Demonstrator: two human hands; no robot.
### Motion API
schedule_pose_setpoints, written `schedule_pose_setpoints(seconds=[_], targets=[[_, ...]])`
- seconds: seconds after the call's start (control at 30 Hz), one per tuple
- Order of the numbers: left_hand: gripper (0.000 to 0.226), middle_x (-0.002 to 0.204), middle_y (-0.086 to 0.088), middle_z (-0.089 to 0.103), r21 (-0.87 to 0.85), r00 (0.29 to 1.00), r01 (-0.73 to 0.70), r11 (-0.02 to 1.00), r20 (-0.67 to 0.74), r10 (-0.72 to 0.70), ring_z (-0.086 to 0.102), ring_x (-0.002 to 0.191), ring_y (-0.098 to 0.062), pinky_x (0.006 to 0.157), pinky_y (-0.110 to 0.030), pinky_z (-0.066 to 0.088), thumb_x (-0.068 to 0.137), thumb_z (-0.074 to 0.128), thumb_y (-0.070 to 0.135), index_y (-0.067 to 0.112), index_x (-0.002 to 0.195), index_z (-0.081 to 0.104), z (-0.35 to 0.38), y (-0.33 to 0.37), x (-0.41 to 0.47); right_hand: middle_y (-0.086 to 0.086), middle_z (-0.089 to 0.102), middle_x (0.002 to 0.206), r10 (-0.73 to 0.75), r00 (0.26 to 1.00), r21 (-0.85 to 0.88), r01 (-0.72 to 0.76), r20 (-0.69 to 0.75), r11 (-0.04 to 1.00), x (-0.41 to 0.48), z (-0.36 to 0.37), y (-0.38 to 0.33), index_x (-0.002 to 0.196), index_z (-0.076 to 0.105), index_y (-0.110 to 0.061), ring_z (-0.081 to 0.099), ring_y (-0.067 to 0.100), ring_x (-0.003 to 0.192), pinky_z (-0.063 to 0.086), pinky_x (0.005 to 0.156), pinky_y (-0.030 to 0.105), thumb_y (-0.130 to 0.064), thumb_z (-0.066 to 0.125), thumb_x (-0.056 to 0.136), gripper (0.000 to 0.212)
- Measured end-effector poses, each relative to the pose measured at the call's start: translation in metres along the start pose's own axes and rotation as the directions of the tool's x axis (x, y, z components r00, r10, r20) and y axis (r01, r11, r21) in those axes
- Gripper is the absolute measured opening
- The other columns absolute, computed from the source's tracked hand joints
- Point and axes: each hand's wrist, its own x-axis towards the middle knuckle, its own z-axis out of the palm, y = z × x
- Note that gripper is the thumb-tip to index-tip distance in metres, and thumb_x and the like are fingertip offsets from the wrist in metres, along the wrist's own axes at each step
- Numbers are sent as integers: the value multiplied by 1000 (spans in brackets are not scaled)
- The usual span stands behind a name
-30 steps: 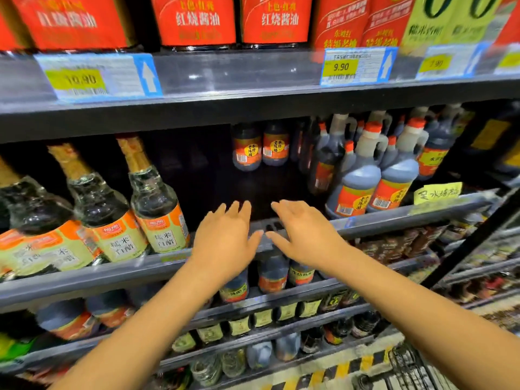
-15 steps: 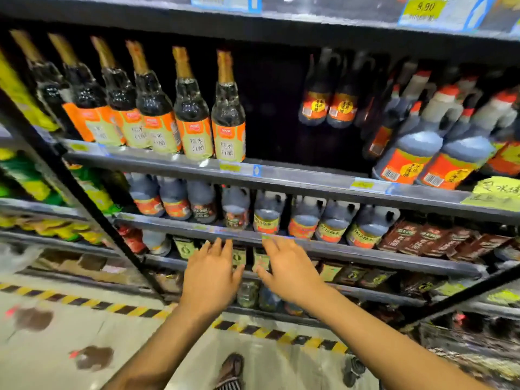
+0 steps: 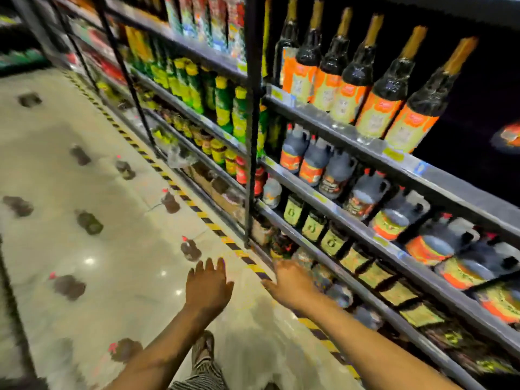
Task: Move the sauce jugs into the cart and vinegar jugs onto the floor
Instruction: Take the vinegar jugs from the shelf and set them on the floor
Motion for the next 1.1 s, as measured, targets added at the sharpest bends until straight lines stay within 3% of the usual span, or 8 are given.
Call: schedule_pose_setpoints(seconds=[0.2, 0.3, 0.53, 0.77, 0.87, 0.93, 1.1], targets=[[71, 154, -16, 25, -84, 971, 240, 967, 6, -240, 28, 139, -34, 111, -42, 27, 93, 40, 53, 15, 149, 19, 29, -106, -2, 16, 49, 134, -104, 982, -89, 120, 160, 989, 67, 28, -94, 131, 42, -9, 43, 35, 125, 40, 99, 41, -51, 45, 92, 58], [74, 155, -18, 19, -123, 943, 333, 935, 54, -329, 23, 141, -35, 112, -43, 25, 94, 39, 54, 14, 150, 13, 45, -161, 2, 15, 50, 131, -134, 964, -149, 171, 231, 974, 102, 41, -144, 130, 41, -9, 46, 35, 121, 40, 95, 39, -49, 44, 94, 55], [77, 157, -18, 12, -178, 866, 496, 850, 173, -469, 17, 143, -34, 114, -43, 21, 94, 35, 56, 12, 151, 5, 92, -266, 11, 17, 52, 126, -152, 917, -186, 233, 369, 954, 172, 92, -232, 127, 42, -8, 47, 35, 118, 42, 91, 37, -44, 45, 94, 50], [76, 155, -19, 19, -274, 775, 626, 730, 317, -546, 20, 141, -36, 113, -44, 24, 92, 39, 55, 10, 149, 18, 165, -305, 20, 18, 50, 132, -100, 856, -228, 245, 507, 942, 224, 150, -264, 137, 36, -7, 45, 36, 122, 41, 98, 39, -44, 45, 93, 57], [76, 156, -20, 13, -355, 714, 700, 620, 375, -591, 21, 141, -38, 111, -43, 25, 92, 39, 53, 9, 150, 17, 202, -308, 33, 21, 52, 128, -73, 841, -227, 227, 535, 947, 258, 179, -260, 135, 39, -5, 47, 38, 118, 43, 95, 40, -43, 46, 93, 57], [79, 154, -23, 20, -382, 664, 748, 543, 396, -635, 30, 136, -40, 107, -45, 32, 90, 46, 52, 8, 149, 18, 231, -307, 43, 23, 51, 129, -65, 833, -226, 223, 550, 948, 284, 202, -253, 134, 40, -5, 47, 38, 118, 42, 95, 40, -44, 46, 92, 57], [86, 153, -25, 18, -388, 453, 883, 264, 560, -694, 23, 140, -37, 114, -44, 23, 89, 47, 56, 5, 149, 12, 318, -303, 77, 23, 51, 128, -71, 810, -233, 250, 583, 940, 353, 271, -227, 134, 38, -5, 47, 39, 119, 42, 93, 40, -42, 51, 91, 58]])
